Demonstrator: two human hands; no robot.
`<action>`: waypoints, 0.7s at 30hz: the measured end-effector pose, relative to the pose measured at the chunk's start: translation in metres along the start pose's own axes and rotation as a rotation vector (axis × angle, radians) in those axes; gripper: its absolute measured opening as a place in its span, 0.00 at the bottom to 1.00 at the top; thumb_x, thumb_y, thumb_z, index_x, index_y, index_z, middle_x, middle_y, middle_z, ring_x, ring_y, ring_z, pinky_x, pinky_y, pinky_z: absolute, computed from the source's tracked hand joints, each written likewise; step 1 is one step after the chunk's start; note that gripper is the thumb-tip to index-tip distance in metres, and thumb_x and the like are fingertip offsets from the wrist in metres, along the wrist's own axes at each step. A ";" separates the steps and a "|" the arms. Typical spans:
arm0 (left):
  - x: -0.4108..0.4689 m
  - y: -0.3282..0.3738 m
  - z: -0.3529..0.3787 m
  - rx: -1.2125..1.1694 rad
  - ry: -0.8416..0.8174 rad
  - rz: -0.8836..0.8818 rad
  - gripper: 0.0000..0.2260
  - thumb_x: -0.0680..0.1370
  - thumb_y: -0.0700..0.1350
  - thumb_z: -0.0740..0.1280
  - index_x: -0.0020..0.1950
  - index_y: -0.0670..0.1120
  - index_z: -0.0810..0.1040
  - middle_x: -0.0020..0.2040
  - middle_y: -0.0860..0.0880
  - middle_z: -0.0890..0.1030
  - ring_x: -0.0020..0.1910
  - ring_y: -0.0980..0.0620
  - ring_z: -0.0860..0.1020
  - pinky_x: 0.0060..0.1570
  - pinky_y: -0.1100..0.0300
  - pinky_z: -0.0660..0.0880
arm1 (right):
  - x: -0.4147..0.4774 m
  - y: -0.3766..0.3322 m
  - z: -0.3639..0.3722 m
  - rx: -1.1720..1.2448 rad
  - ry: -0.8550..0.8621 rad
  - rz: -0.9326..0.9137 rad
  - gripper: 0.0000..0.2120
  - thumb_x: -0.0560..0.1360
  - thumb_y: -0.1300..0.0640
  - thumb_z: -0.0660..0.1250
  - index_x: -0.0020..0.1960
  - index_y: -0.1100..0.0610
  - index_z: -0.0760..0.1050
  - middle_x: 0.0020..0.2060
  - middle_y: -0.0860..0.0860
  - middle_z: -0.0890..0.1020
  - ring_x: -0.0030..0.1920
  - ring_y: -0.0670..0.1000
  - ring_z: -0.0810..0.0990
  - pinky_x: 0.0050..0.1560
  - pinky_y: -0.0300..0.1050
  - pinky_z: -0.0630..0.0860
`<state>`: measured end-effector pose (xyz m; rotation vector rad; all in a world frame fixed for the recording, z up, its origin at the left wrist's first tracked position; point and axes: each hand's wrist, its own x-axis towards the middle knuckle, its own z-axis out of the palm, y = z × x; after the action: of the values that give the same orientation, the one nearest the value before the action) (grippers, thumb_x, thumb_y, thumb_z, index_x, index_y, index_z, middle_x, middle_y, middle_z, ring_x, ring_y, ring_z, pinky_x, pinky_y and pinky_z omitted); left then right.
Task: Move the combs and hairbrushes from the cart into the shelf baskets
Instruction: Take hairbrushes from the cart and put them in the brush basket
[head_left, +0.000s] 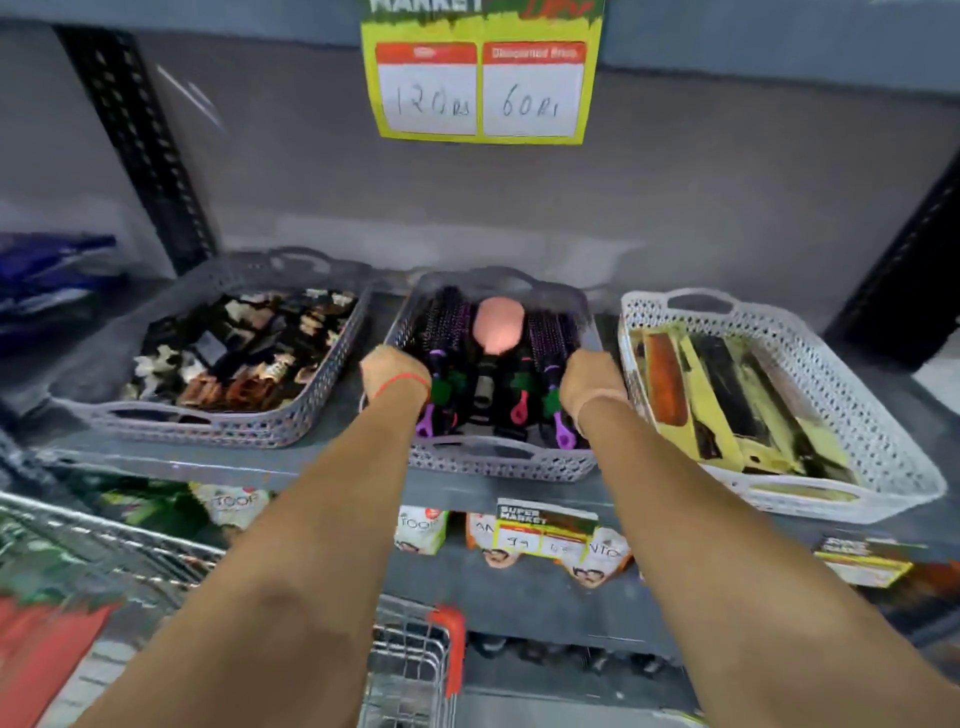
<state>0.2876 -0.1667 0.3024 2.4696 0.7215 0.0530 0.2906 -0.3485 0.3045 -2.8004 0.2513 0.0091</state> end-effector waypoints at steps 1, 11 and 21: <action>-0.002 0.001 -0.002 -0.028 0.015 -0.018 0.21 0.76 0.45 0.66 0.65 0.34 0.73 0.66 0.39 0.76 0.67 0.44 0.74 0.64 0.57 0.71 | -0.004 -0.001 -0.001 -0.023 0.017 -0.019 0.15 0.76 0.70 0.55 0.59 0.71 0.73 0.59 0.67 0.77 0.60 0.65 0.76 0.59 0.55 0.73; -0.031 -0.150 -0.119 -0.730 0.263 0.092 0.18 0.69 0.59 0.66 0.35 0.44 0.80 0.43 0.37 0.85 0.43 0.45 0.83 0.50 0.54 0.80 | -0.103 -0.108 -0.016 0.917 -0.313 -0.351 0.09 0.75 0.48 0.64 0.44 0.53 0.73 0.37 0.54 0.80 0.21 0.44 0.77 0.15 0.32 0.66; -0.086 -0.388 -0.088 -0.798 -0.028 -0.547 0.13 0.79 0.46 0.61 0.34 0.47 0.70 0.30 0.48 0.74 0.25 0.52 0.70 0.26 0.69 0.63 | -0.182 -0.219 0.177 0.503 -1.107 -0.538 0.04 0.77 0.52 0.62 0.47 0.51 0.71 0.43 0.53 0.78 0.26 0.44 0.80 0.19 0.34 0.72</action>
<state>0.0097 0.1049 0.1825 1.4715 1.0834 0.0797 0.1540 -0.0559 0.2139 -1.9065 -0.6548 1.1253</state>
